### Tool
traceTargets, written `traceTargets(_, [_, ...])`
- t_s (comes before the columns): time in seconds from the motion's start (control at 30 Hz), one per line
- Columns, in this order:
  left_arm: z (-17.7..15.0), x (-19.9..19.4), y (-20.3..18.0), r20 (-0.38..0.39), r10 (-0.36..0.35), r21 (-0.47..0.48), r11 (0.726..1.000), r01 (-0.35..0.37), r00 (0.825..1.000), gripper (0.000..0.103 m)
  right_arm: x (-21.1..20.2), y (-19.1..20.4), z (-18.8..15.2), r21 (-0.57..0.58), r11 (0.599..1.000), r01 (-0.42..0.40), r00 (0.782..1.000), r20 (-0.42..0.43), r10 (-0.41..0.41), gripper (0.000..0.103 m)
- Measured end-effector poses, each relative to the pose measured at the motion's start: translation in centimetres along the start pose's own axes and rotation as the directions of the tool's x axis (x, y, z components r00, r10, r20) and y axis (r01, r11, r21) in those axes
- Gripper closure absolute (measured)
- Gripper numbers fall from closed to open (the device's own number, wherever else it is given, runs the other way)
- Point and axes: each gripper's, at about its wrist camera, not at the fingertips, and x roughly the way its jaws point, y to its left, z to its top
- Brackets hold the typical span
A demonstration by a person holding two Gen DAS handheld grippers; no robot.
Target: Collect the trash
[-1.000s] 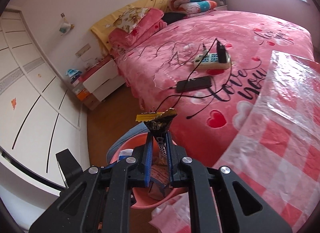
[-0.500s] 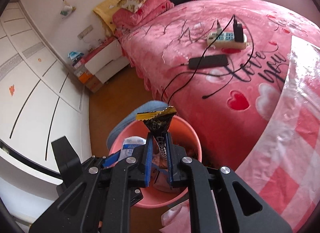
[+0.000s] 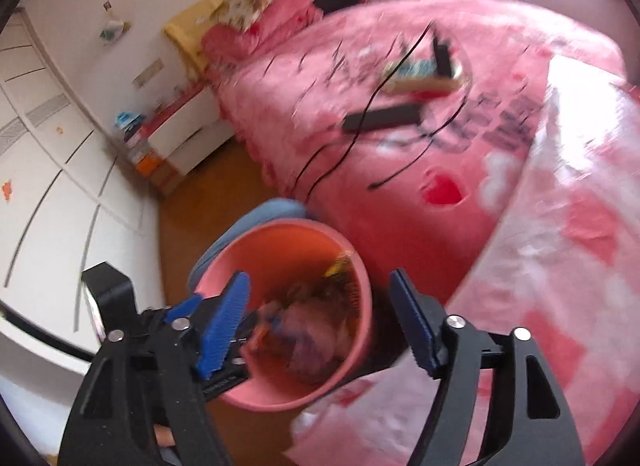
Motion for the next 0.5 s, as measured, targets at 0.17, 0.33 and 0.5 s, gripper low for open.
traceTargets(0.17, [1.0,-1.9,-0.5,0.069,0.053,0.031,0.998,-0.055,0.996,0.011,-3.8,-1.1,-0.2,-0.013,0.996,0.086,0.989,0.118,-0.084,0.014])
traceTargets(0.33, [2.1,-4.1,-2.0,0.146,0.055,0.071,0.995,-0.066,0.988,0.01,-6.8,-2.2,-0.9,-0.021,0.985,0.174,0.965,0.204,-0.166,0.014])
traceTargets(0.5, [3.1,-5.8,-4.3,0.193,0.011,0.102,0.994,-0.032,0.981,0.01,-9.6,-4.1,-2.1,0.012,0.967,0.256,0.931,0.266,-0.25,0.014])
